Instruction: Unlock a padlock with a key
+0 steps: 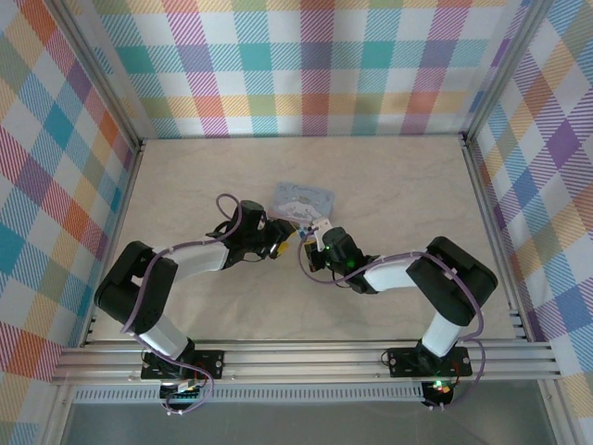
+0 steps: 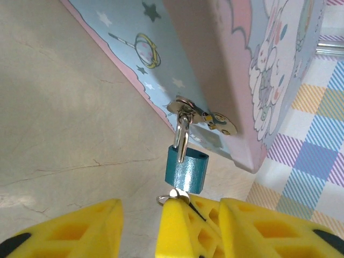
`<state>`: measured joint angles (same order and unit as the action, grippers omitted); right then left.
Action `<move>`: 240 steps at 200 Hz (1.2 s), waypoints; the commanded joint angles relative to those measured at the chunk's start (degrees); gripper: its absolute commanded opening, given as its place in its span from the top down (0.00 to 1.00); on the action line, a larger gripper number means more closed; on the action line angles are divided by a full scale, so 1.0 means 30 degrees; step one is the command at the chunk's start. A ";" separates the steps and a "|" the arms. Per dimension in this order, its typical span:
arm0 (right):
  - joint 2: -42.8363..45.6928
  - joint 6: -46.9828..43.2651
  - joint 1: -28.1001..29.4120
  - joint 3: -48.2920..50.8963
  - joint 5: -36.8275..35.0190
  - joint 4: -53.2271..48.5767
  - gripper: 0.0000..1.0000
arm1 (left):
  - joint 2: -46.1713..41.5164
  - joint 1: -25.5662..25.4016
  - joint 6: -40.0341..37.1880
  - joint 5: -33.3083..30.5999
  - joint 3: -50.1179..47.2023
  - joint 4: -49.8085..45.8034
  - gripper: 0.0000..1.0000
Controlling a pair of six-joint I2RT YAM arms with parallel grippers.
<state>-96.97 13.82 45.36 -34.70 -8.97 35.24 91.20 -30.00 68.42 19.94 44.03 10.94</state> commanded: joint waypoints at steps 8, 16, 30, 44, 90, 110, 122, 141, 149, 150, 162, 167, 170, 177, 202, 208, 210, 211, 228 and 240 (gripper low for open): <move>0.0877 0.2592 -0.0596 0.0829 0.1839 0.1779 1.00 | -0.1157 0.0561 -0.1097 -0.0566 0.0323 -0.1605 0.41; 0.0959 0.3212 -0.0739 0.1058 0.2317 0.2196 1.00 | -0.1360 0.0735 -0.1357 -0.0640 0.0351 -0.1932 0.39; 0.1034 0.4539 -0.1023 0.1533 0.3012 0.2986 1.00 | -0.1677 0.1037 -0.1740 -0.0781 0.0354 -0.2480 0.36; 0.0965 0.5871 -0.1276 0.1870 0.3719 0.3592 1.00 | -0.1969 0.1379 -0.2134 -0.0847 0.0376 -0.2967 0.34; 0.0176 1.0176 -0.2022 0.2381 0.6213 0.5485 1.00 | -0.2420 0.2602 -0.4092 -0.1107 0.1296 -0.5097 0.26; -0.0064 1.1325 -0.2092 0.2257 0.6576 0.5167 1.00 | -0.2131 0.3157 -0.4847 -0.1049 0.1895 -0.5724 0.22; -0.0060 1.1780 -0.2088 0.2206 0.6601 0.4768 1.00 | -0.1826 0.3461 -0.5287 -0.0927 0.2324 -0.5935 0.21; -0.0101 1.2509 -0.2139 0.2239 0.6536 0.4364 1.00 | -0.0971 0.3922 -0.5808 -0.0532 0.3050 -0.6070 0.19; -0.0136 1.2834 -0.2171 0.2281 0.6550 0.4394 1.00 | -0.0546 0.4088 -0.6027 -0.0277 0.3354 -0.6046 0.19; -0.0137 1.2873 -0.2186 0.2309 0.6558 0.4394 1.00 | -0.0517 0.4114 -0.6038 -0.0255 0.3406 -0.6047 0.19; -0.0182 1.3311 -0.2257 0.2346 0.6691 0.4366 1.00 | 0.0146 0.4342 -0.6264 0.0067 0.3855 -0.5968 0.19; -0.0196 1.3486 -0.2302 0.2365 0.6736 0.4323 1.00 | 0.0400 0.4414 -0.6402 0.0140 0.4079 -0.5975 0.19; -0.0197 1.3609 -0.2331 0.2381 0.6751 0.4294 1.00 | 0.0546 0.4445 -0.6489 0.0126 0.4261 -0.6025 0.19; -0.0246 1.3877 -0.2362 0.2418 0.6841 0.4277 1.00 | 0.0851 0.4490 -0.6690 0.0098 0.4589 -0.6077 0.19; -0.0506 1.4492 -0.2553 0.2367 0.7316 0.4306 1.00 | 0.2171 0.4521 -0.7724 0.0412 0.5985 -0.6168 0.19; -0.0545 1.4568 -0.2601 0.2345 0.7395 0.4281 1.00 | 0.2523 0.4521 -0.7900 0.0537 0.6259 -0.6239 0.19; -0.0562 1.4556 -0.2587 0.2339 0.7410 0.4256 1.00 | 0.2646 0.4521 -0.7985 0.0568 0.6385 -0.6228 0.19; -0.0570 1.4554 -0.2585 0.2324 0.7427 0.4237 1.00 | 0.2691 0.4521 -0.8013 0.0578 0.6430 -0.6241 0.19; -0.0589 1.4519 -0.2582 0.2228 0.7546 0.3901 1.00 | 0.3601 0.4521 -0.8548 0.1019 0.6969 -0.5861 0.19; -0.0620 1.4523 -0.2582 0.2206 0.7561 0.3812 0.99 | 0.4188 0.4514 -0.8884 0.1188 0.7310 -0.5875 0.19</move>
<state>-97.95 55.77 37.82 -28.05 11.99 47.53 100.79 -16.93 45.84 21.06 63.33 -6.28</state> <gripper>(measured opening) 0.053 0.808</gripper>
